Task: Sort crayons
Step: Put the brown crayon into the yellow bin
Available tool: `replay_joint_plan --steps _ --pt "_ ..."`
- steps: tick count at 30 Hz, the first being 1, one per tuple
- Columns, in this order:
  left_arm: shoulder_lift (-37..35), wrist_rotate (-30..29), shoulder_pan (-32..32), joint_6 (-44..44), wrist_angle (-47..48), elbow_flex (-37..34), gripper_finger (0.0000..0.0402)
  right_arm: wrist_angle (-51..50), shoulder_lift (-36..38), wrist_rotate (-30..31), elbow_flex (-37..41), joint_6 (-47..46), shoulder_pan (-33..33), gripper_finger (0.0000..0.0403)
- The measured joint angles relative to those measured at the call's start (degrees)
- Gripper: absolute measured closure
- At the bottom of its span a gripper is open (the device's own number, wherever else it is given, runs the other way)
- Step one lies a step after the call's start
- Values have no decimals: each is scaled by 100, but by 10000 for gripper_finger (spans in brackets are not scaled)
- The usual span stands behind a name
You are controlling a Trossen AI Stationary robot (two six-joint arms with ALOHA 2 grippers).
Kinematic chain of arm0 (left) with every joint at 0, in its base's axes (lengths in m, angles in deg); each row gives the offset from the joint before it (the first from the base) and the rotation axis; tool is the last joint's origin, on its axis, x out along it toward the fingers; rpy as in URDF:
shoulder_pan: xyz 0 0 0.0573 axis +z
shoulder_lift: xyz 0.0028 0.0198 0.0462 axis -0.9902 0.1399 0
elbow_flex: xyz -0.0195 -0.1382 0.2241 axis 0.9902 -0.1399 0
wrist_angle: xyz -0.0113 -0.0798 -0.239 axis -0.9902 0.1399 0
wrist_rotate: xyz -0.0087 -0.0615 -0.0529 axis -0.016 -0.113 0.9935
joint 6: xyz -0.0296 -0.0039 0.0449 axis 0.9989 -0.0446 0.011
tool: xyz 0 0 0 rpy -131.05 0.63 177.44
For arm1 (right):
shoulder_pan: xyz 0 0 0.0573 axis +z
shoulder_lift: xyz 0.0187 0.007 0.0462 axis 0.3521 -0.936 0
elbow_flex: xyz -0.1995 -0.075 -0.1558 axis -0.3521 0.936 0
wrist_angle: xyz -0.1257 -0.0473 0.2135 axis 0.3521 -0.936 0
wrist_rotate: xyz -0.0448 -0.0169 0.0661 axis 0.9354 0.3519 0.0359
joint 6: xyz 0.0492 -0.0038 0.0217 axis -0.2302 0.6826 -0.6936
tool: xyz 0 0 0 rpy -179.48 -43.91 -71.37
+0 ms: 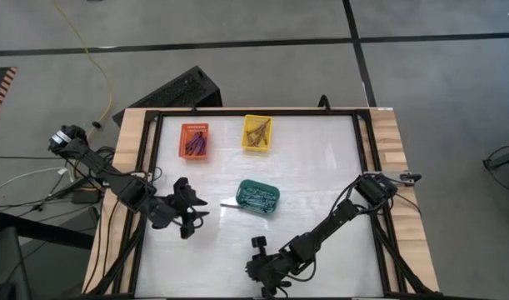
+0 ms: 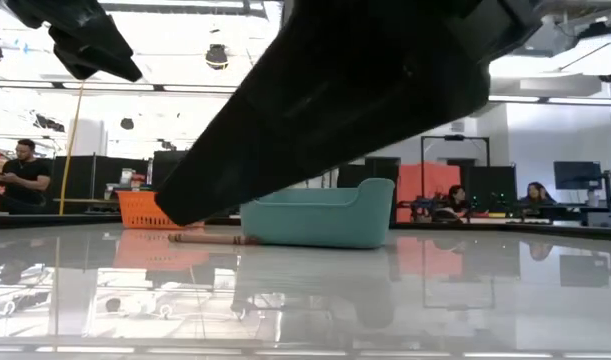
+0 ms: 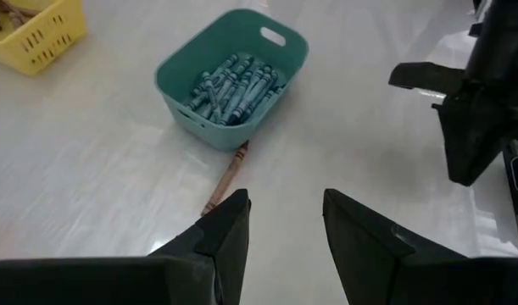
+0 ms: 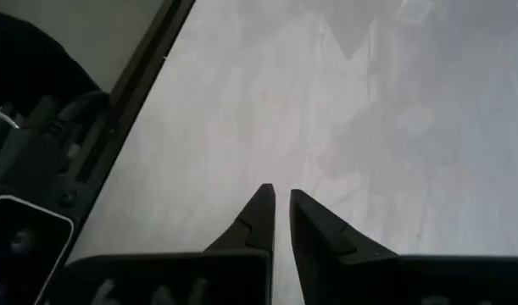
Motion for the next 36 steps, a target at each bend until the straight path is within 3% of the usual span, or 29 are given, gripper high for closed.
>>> replay_joint_plan --steps 17,36 --pt "0 -168 -223 17 0 0 262 68 15 -9 -2 172 -31 354" --pt "2 48 -265 -767 -4 0 262 210 19 -4 -13 313 -98 354"
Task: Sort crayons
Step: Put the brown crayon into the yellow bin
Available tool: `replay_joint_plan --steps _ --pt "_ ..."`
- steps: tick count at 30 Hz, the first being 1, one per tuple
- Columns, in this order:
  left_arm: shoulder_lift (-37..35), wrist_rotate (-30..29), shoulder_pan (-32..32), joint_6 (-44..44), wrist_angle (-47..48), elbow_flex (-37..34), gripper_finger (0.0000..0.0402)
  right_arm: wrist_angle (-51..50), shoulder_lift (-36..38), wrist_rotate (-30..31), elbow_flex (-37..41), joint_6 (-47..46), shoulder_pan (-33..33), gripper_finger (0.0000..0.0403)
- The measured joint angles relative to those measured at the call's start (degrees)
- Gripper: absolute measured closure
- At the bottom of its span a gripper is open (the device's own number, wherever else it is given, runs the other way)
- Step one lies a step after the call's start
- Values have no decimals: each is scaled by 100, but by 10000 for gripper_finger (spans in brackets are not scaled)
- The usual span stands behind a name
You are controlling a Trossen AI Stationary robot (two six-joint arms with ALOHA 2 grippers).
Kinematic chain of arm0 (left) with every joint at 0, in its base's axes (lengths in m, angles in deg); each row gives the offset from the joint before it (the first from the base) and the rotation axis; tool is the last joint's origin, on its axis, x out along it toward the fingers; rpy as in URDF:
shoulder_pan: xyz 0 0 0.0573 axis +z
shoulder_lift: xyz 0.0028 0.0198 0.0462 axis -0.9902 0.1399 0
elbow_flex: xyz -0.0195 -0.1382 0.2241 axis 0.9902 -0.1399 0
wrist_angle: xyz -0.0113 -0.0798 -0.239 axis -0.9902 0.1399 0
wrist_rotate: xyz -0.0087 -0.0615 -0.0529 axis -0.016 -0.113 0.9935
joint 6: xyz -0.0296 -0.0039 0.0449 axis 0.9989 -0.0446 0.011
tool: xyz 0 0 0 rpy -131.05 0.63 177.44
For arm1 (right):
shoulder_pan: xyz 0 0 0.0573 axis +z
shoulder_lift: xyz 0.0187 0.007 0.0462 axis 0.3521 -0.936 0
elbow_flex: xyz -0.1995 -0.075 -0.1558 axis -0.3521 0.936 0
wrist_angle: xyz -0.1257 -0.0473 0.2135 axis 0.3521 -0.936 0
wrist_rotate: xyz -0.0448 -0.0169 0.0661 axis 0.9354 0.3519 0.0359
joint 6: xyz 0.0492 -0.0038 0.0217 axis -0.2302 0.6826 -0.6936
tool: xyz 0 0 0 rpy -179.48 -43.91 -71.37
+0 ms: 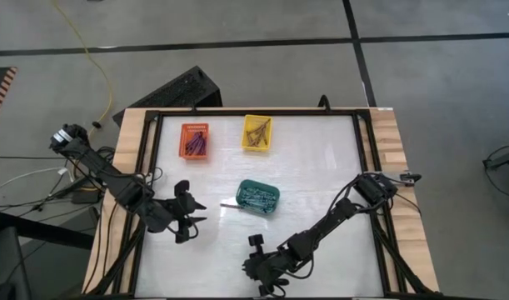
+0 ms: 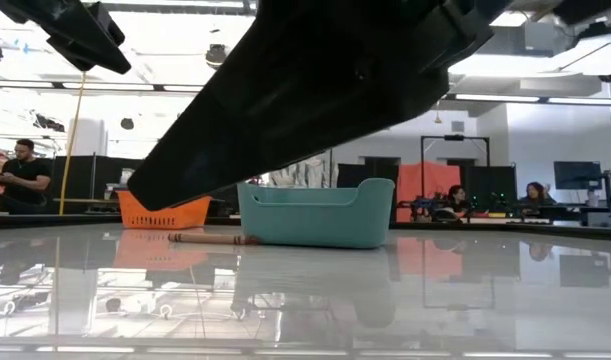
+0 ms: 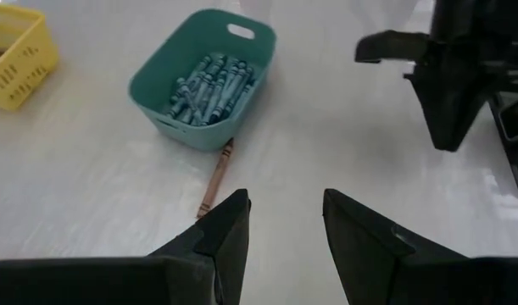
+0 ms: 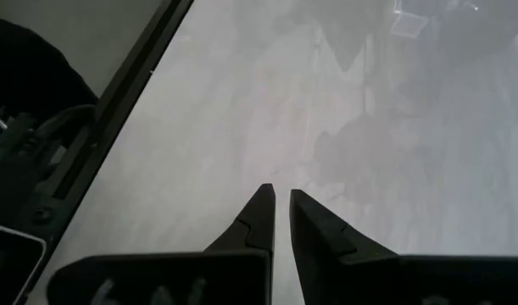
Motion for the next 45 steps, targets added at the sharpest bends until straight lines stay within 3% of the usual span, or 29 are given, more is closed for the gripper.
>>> replay_joint_plan --steps 14,19,25,36,45 --pt "22 6 -316 99 -22 2 262 -584 97 -13 0 -42 246 354" --pt "540 69 -270 -66 -269 7 262 -656 246 137 0 -105 405 354" --pt "1338 217 314 -408 -198 73 262 -648 487 412 0 -166 585 342" --pt "1450 1539 1597 -1706 -345 74 262 -1018 713 610 0 -649 829 262" --pt "2306 2276 2357 -2214 -721 70 262 -1179 715 743 0 -854 972 257"
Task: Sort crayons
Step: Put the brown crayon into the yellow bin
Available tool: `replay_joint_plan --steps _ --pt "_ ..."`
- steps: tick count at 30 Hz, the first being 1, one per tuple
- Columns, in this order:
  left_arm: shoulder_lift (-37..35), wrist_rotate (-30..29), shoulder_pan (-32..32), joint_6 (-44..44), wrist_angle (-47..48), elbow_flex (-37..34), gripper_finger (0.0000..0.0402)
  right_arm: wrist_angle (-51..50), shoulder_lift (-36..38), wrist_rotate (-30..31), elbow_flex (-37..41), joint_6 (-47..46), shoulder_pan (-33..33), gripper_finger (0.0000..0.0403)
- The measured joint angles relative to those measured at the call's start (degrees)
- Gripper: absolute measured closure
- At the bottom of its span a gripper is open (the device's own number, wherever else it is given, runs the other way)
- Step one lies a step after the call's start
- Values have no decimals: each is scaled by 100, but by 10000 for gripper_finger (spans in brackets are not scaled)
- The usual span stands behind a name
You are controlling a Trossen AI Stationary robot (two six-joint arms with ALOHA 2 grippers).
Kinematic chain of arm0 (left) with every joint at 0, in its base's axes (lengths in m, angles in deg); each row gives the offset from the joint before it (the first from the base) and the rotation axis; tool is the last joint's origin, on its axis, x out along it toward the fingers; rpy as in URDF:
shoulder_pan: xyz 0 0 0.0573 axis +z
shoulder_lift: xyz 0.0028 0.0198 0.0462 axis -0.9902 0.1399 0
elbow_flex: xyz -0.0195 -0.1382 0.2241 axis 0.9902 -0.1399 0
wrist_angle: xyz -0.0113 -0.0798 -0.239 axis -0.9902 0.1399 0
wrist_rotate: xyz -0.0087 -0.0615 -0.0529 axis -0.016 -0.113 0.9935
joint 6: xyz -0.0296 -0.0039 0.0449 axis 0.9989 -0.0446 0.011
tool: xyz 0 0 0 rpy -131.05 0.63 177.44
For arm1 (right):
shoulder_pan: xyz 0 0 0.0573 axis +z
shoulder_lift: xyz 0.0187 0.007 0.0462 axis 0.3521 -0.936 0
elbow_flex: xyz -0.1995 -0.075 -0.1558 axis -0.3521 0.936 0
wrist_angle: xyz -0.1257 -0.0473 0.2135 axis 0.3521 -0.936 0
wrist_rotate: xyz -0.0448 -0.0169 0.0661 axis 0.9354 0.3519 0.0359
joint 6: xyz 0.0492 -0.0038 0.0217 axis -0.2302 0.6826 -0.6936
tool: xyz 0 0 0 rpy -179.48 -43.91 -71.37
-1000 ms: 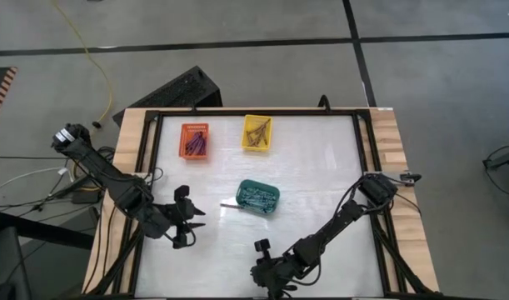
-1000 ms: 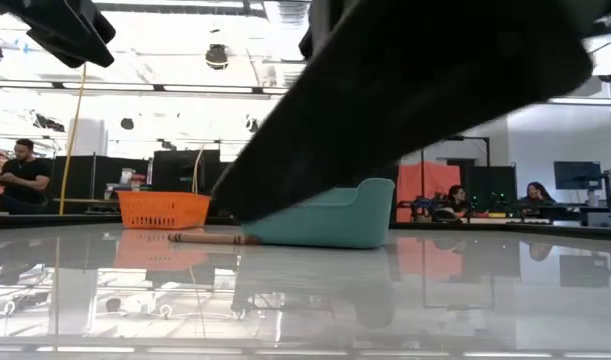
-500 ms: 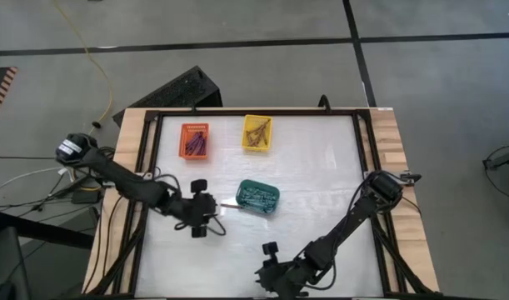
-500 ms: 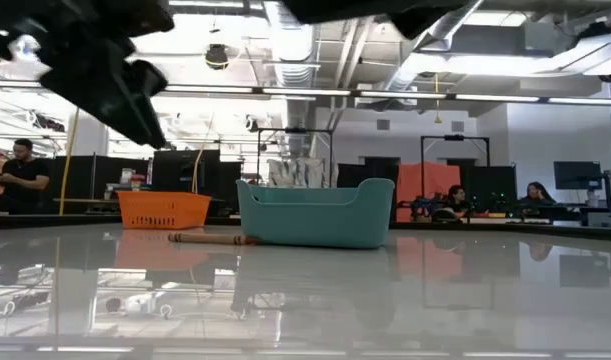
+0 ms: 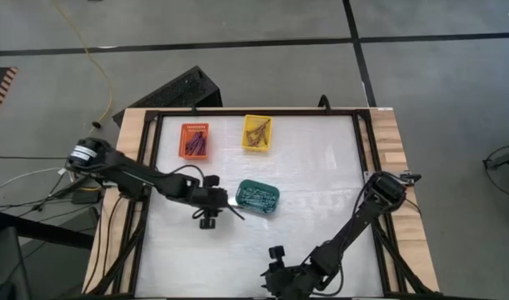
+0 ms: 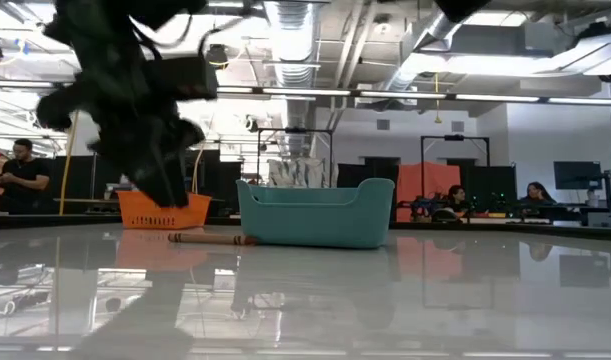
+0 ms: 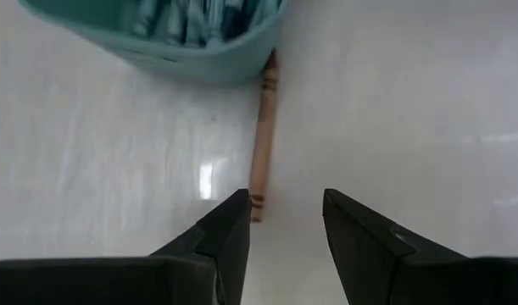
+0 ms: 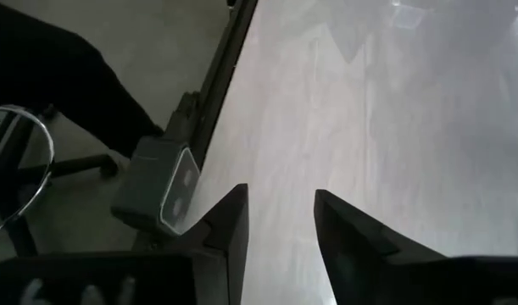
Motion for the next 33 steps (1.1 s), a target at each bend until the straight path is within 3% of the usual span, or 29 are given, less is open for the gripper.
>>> replay_joint_plan --steps 9,19,22,27,33 --pt "676 14 135 -71 -471 9 262 -237 0 123 0 -287 170 261" --pt "1029 514 373 -59 -595 26 267 -250 0 155 0 -304 174 262" --pt "982 587 343 -37 -586 22 295 -244 0 153 0 -302 176 262" --pt "953 751 178 -67 -586 15 379 -242 0 153 0 -300 174 262" --pt "957 727 -130 -51 -538 15 392 -243 -2 153 0 -300 172 262"
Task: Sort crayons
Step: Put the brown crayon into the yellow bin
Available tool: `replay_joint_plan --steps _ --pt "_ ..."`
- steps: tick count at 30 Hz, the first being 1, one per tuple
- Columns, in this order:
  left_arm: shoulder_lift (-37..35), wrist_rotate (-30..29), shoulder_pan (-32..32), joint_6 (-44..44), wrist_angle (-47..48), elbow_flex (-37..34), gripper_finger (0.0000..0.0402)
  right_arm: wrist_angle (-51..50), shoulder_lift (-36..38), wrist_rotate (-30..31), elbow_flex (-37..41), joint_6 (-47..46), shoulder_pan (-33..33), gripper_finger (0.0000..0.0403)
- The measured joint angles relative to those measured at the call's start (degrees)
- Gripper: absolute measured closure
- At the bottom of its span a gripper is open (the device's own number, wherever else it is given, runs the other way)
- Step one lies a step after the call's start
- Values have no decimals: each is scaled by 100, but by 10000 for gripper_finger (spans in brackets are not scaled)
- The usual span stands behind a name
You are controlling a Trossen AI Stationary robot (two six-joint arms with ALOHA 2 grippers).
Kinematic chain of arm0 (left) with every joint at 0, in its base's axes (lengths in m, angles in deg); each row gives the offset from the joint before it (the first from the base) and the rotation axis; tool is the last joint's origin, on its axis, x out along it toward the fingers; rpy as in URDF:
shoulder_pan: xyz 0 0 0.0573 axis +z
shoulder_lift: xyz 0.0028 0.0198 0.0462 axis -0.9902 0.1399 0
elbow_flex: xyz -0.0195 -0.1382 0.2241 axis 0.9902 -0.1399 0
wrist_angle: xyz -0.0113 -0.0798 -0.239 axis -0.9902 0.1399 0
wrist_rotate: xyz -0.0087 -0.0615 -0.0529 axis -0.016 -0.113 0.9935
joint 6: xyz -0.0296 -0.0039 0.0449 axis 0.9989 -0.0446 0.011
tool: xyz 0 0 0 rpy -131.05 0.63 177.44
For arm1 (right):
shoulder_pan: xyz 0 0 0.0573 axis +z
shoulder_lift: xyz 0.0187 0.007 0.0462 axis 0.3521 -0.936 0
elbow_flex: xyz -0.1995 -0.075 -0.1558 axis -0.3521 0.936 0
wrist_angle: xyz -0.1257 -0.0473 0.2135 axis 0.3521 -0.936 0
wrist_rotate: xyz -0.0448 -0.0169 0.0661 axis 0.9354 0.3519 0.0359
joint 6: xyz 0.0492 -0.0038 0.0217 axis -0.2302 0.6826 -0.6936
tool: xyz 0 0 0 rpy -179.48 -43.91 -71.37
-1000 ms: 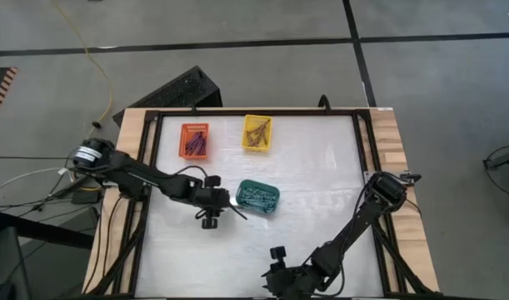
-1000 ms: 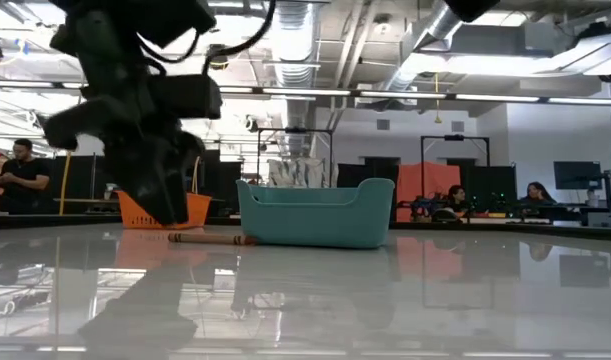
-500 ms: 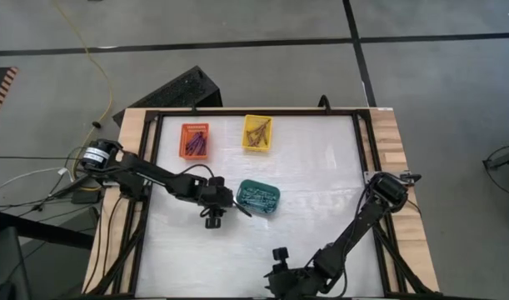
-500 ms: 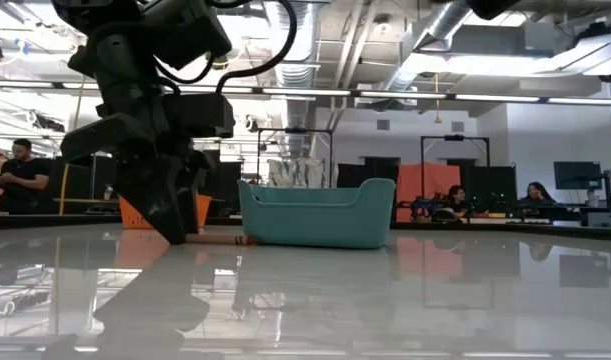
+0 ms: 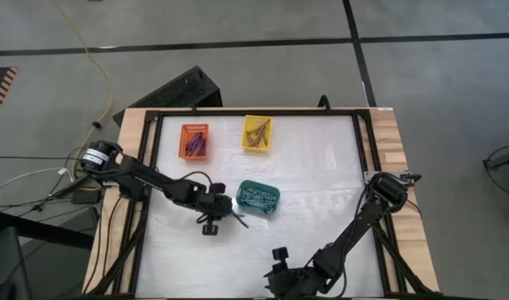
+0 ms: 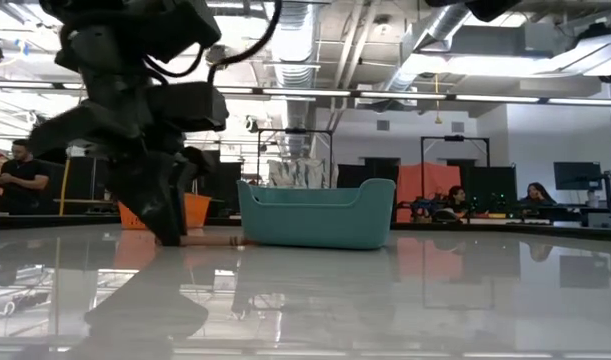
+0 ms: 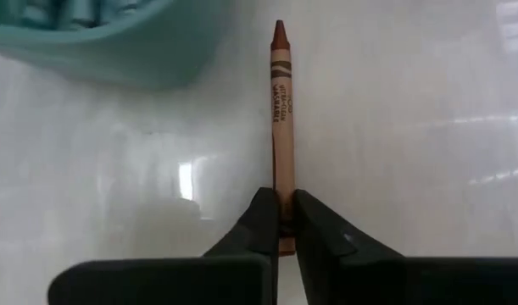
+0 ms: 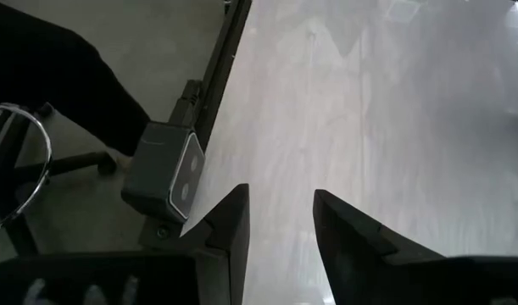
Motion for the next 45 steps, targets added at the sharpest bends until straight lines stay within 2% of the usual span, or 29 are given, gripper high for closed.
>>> replay_joint_plan --steps 4,11,19,22,25,30,38,45 --pt "4 103 -244 168 -10 0 397 -172 -2 110 0 -309 -7 262" --pt "9 309 -785 284 60 363 400 -1142 -7 544 0 -1302 74 262" --pt "-449 -681 -1394 -130 -32 1127 401 -1167 210 1662 0 -1261 243 262" --pt "-706 -1073 -1615 -474 -396 1333 401 -880 384 2083 0 -827 271 262" --pt "-917 -1223 -1799 -865 -976 1419 401 -225 569 2265 0 -15 267 262" --pt "-1135 -1183 -1987 -1360 -1753 1462 401 1120 800 2276 0 1665 251 262" --pt "-1106 -1015 -2080 -1738 -2432 1460 401 3207 914 2214 0 4140 227 269" --pt "-1108 -791 -2110 -1994 -2968 1460 401 3398 914 1755 0 4353 -45 278"
